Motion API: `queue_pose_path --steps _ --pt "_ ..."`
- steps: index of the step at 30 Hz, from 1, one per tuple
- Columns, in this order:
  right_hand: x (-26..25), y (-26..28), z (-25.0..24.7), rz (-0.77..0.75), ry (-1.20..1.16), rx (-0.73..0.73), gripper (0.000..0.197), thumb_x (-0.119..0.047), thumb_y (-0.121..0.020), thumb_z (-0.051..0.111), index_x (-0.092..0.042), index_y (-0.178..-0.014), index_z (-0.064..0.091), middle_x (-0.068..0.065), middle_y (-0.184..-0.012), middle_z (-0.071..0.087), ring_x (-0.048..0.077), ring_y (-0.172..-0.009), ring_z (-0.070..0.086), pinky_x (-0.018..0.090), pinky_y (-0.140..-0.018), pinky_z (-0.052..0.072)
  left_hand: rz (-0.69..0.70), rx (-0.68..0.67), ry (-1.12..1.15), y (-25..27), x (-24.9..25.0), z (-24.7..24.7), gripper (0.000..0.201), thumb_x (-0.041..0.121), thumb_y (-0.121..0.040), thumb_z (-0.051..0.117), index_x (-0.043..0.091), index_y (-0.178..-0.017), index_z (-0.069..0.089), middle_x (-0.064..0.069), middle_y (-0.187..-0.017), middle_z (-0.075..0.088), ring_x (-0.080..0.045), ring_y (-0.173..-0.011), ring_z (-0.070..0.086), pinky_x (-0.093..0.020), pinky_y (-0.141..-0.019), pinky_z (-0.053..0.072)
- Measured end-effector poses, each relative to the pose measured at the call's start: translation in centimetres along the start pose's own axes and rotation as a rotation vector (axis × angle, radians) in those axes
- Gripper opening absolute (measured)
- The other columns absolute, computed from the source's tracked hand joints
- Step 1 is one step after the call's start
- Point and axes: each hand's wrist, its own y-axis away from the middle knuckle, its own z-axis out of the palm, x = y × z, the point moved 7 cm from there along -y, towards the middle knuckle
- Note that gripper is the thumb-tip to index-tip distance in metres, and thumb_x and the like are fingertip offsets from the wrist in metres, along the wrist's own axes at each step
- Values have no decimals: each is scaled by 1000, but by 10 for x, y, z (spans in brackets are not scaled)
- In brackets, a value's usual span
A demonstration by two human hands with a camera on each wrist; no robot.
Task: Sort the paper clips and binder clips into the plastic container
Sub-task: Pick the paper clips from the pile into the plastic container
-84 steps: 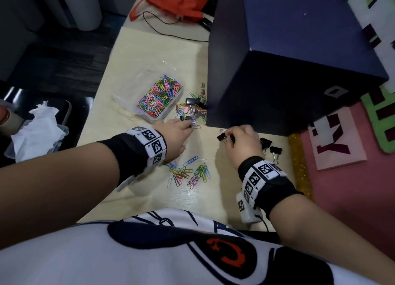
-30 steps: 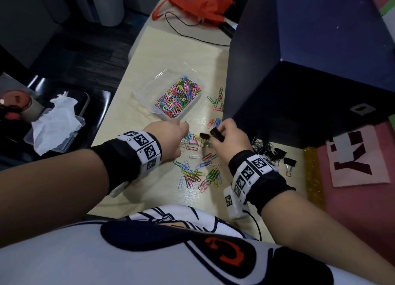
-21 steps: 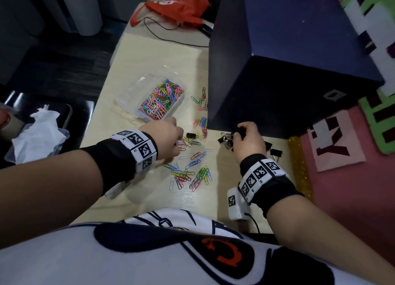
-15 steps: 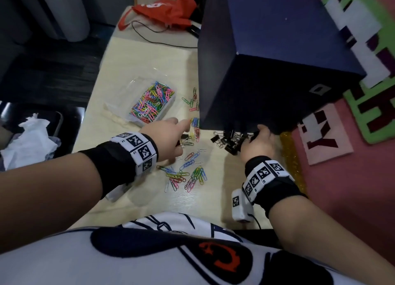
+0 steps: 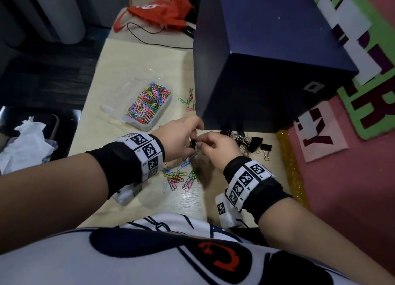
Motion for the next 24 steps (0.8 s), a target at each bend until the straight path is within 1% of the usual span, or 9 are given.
queue_pose_path --steps 2,4,8,10,12,14,18,21,24 --pt "0 -2 -1 -3 41 1 10 -27 -88 63 -35 -81 65 -11 -79 64 11 -76 58 31 -79 52 -1 7 11 0 -1 -1 53 17 -75 74 23 -119 44 14 -90 45 -12 -78 59 -29 -75 50" --pt "3 -4 -8 10 93 41 9 -27 -89 61 -32 -82 64 -9 -82 64 13 -80 59 28 -78 50 -30 4 -31 -1 -8 0 54 25 -77 74 25 -122 43 10 -101 47 -11 -80 59 -29 -76 50" --pt "26 -8 -46 196 158 312 22 -31 -94 51 -24 -110 63 0 -111 64 21 -101 59 31 -87 48 -199 -35 -269 3 -44 -3 31 25 -88 60 24 -118 53 0 -114 53 -20 -97 59 -37 -84 51" --pt "36 -5 -59 312 213 410 33 -34 -93 51 -26 -124 56 2 -131 51 25 -117 50 42 -99 43 -245 -40 -351 7 -59 -6 27 19 -91 53 23 -118 57 -3 -116 53 -23 -102 57 -36 -83 51" --pt "34 -4 -59 301 313 417 39 -32 -91 55 -27 -129 51 0 -139 41 24 -125 40 43 -104 37 -247 -46 -419 9 -65 -6 31 16 -92 50 23 -122 56 -4 -119 51 -25 -106 55 -35 -82 48" --pt "22 -8 -50 178 393 363 33 -29 -89 56 -28 -123 56 0 -135 42 24 -125 39 40 -103 36 -244 -58 -478 11 -67 -4 35 15 -93 48 25 -126 54 -4 -122 50 -25 -109 52 -36 -82 47" --pt "-2 -17 -9 -54 453 32 25 -21 -94 47 -24 -115 61 1 -125 50 23 -119 44 40 -103 39 -255 -91 -506 12 -71 0 38 14 -93 48 26 -127 54 -4 -120 51 -25 -105 54 -36 -80 49" --pt "-21 -19 20 -201 559 -152 41 -11 -93 41 -24 -131 52 -1 -138 45 22 -125 38 38 -108 34 -274 -139 -503 15 -77 5 35 13 -92 48 25 -123 58 -2 -115 53 -24 -101 58 -35 -75 51" --pt "-30 -23 43 -250 680 -342 71 6 -83 41 -28 -145 32 -8 -156 22 25 -138 26 40 -113 27 -285 -161 -484 19 -81 7 33 11 -92 47 23 -120 60 -3 -115 53 -23 -100 59 -31 -74 47"
